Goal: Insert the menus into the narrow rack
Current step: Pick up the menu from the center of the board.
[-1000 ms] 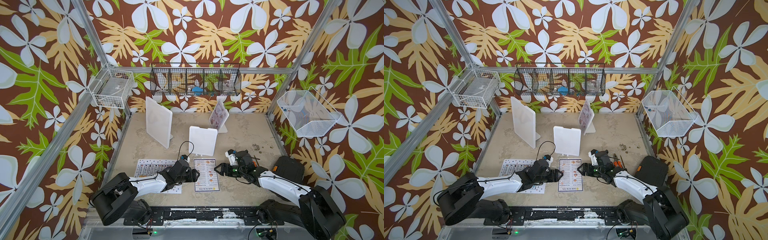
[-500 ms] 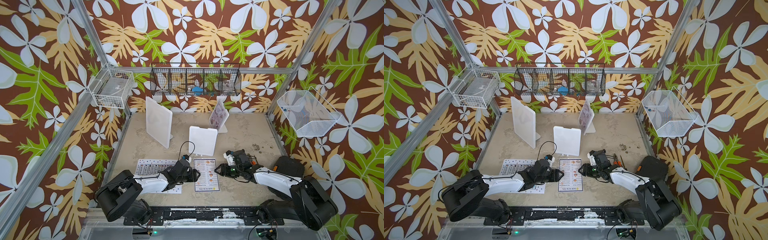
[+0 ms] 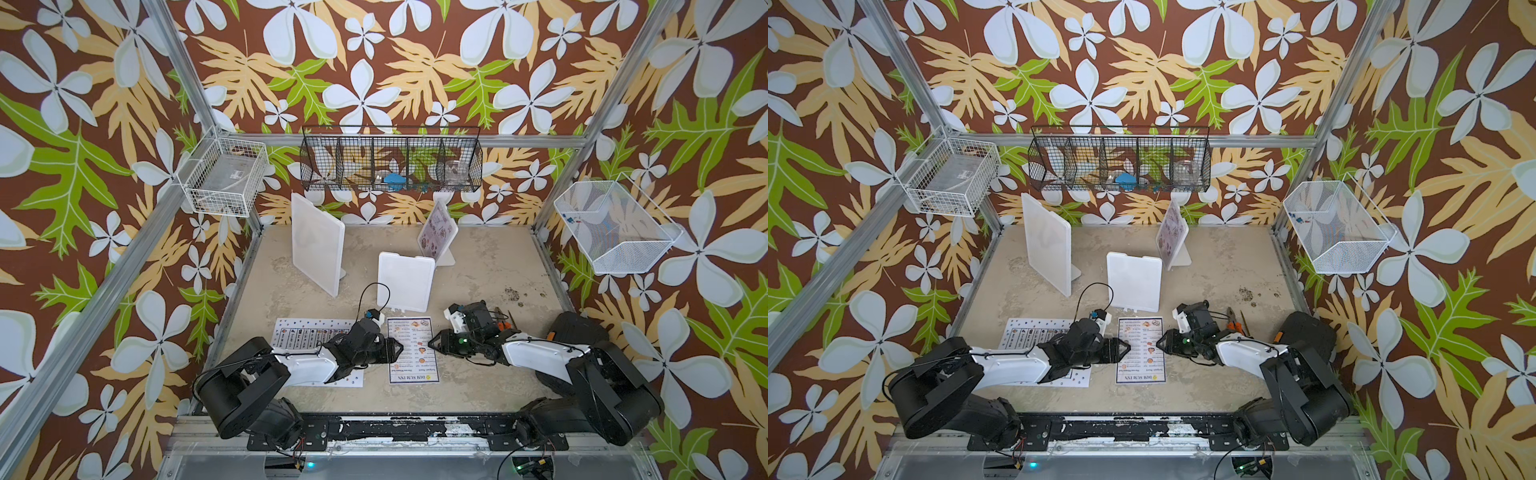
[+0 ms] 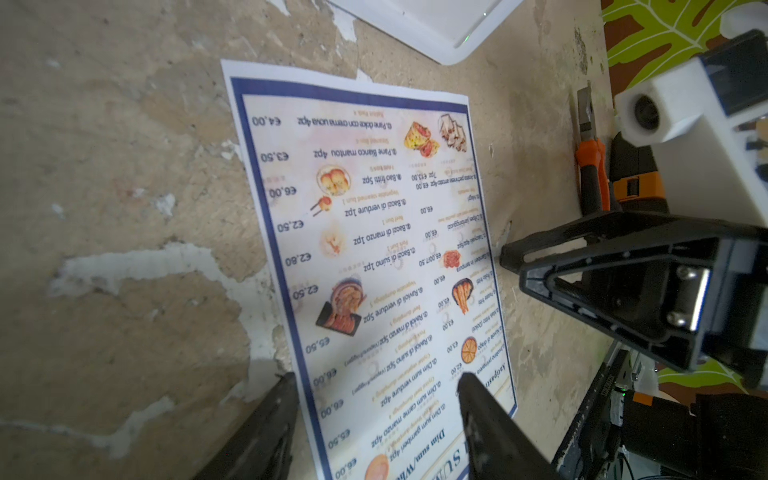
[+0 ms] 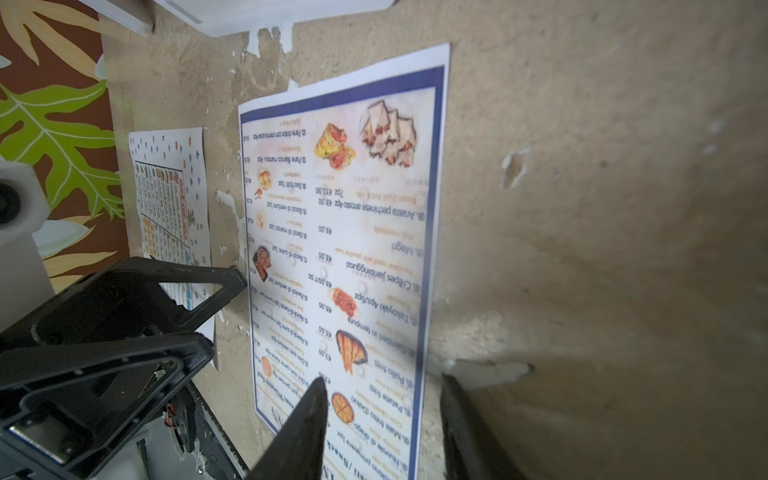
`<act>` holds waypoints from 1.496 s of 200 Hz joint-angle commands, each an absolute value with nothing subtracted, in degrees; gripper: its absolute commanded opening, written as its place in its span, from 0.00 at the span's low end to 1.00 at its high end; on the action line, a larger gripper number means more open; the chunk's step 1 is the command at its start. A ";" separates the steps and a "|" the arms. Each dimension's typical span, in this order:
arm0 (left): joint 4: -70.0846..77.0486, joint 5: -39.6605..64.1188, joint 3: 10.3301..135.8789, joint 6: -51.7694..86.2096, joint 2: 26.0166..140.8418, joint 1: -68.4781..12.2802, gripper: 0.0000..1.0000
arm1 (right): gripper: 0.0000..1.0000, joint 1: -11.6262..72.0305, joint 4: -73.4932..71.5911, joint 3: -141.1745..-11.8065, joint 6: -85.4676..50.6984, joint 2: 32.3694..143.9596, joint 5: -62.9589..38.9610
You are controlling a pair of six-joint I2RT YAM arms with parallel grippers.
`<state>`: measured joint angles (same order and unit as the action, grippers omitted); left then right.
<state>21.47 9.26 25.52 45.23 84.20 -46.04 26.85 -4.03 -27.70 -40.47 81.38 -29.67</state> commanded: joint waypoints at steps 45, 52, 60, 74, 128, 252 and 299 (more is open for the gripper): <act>18.62 10.76 25.14 45.97 86.70 -46.14 0.73 | 0.41 26.99 -5.35 -25.85 -42.18 83.59 -33.46; 18.72 10.89 25.14 45.88 86.90 -46.10 0.74 | 0.41 26.98 -5.66 -25.76 -42.34 83.74 -33.66; 18.81 11.03 25.14 45.83 87.05 -46.14 0.74 | 0.41 26.98 -5.96 -25.51 -42.52 83.80 -33.66; 18.81 11.12 25.14 45.75 87.19 -46.14 0.76 | 0.40 26.98 -6.96 -25.01 -42.95 83.92 -33.66; 19.25 12.21 25.65 45.73 88.80 -46.38 0.80 | 0.39 27.01 -10.92 -24.09 -44.35 85.42 -37.25; 14.04 10.47 28.60 43.87 92.62 -48.68 0.82 | 0.36 27.01 -26.89 -21.71 -50.70 89.64 -42.49; 6.86 7.83 31.81 41.28 93.39 -49.48 0.81 | 0.36 26.98 -28.65 -21.97 -51.49 90.79 -42.56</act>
<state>25.30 10.26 31.20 42.57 92.18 -49.04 26.96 -28.40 -21.87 -50.83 90.35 -43.48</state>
